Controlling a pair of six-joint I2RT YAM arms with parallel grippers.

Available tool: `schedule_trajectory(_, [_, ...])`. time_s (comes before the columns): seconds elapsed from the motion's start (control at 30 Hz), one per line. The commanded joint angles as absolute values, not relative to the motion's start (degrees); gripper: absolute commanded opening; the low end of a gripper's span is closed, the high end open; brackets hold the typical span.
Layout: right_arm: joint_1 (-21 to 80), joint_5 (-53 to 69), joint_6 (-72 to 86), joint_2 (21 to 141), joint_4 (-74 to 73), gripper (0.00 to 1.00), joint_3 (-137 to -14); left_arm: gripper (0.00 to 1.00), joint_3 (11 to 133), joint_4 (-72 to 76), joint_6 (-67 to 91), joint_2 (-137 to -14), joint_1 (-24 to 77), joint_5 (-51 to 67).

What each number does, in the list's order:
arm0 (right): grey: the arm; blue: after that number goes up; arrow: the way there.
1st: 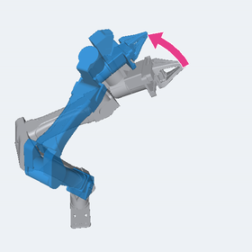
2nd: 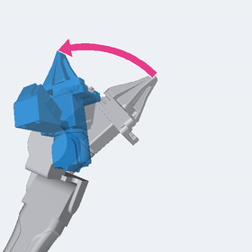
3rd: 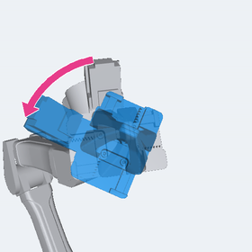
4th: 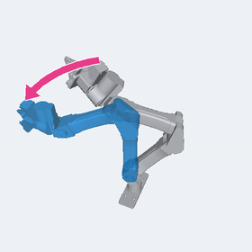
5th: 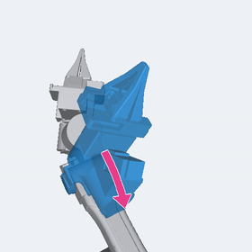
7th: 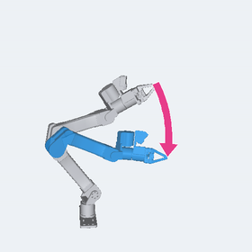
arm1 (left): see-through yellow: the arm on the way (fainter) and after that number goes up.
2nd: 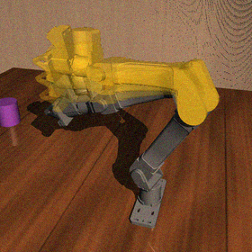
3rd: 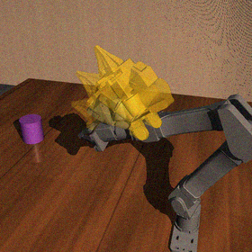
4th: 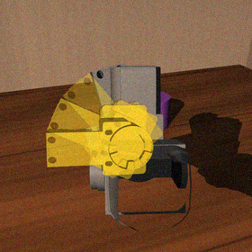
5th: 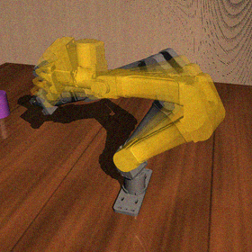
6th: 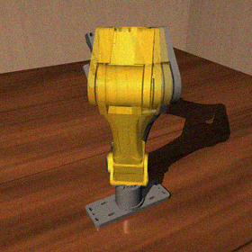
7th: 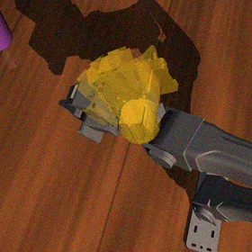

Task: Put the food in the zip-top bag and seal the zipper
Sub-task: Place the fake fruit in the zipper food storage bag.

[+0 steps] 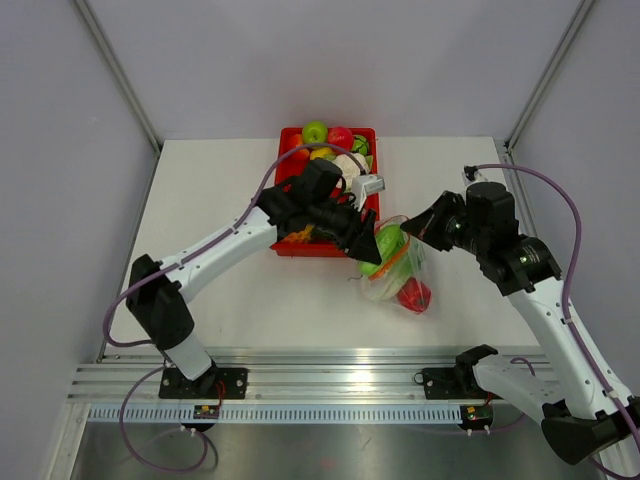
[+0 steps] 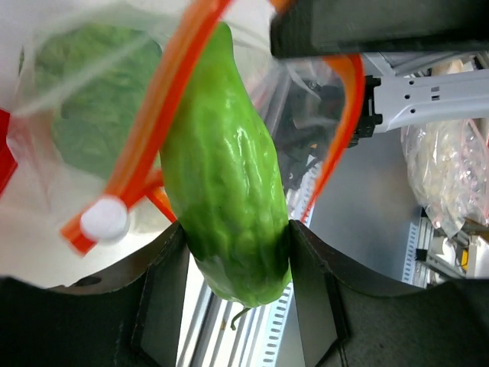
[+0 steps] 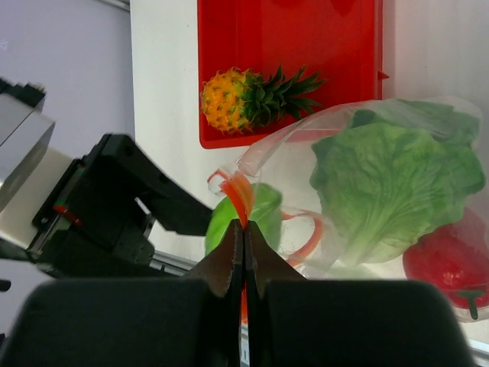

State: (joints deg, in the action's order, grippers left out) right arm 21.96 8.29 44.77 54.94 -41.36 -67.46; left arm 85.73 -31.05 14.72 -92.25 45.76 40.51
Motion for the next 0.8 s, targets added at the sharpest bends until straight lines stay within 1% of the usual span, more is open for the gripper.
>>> schedule_trajectory(0.0, [21.88,12.12,43.69,55.19,-37.62,0.0,-68.47,0.0,93.77,-38.2,8.53,-96.75,45.79,47.02])
schedule_trajectory(0.07, [21.88,13.87,43.07,55.72,-37.62,0.0,-68.73,0.0,95.96,-39.02,7.82,-99.4,45.79,46.32])
schedule_trajectory(0.17, [21.88,16.25,42.63,56.42,-36.57,0.0,-68.29,0.0,96.16,-37.71,9.66,-100.63,45.79,46.49])
schedule_trajectory(0.33, [21.88,18.1,43.33,57.04,-34.98,0.0,-67.06,0.0,93.43,-27.61,17.47,-99.76,45.53,45.01])
schedule_trajectory(0.5, [21.97,18.72,45.17,56.08,-33.66,0.0,-65.31,0.0,91.94,-20.14,21.35,-99.58,45.26,42.63])
schedule_trajectory(0.67, [21.97,18.63,47.28,55.28,-32.26,0.0,-64.25,0.0,88.34,-13.99,26.27,-101.42,45.26,44.82])
schedule_trajectory(0.77, [21.88,18.81,49.64,54.49,-30.24,0.0,-63.02,0.0,84.75,-7.32,29.79,-102.83,45.35,46.84])
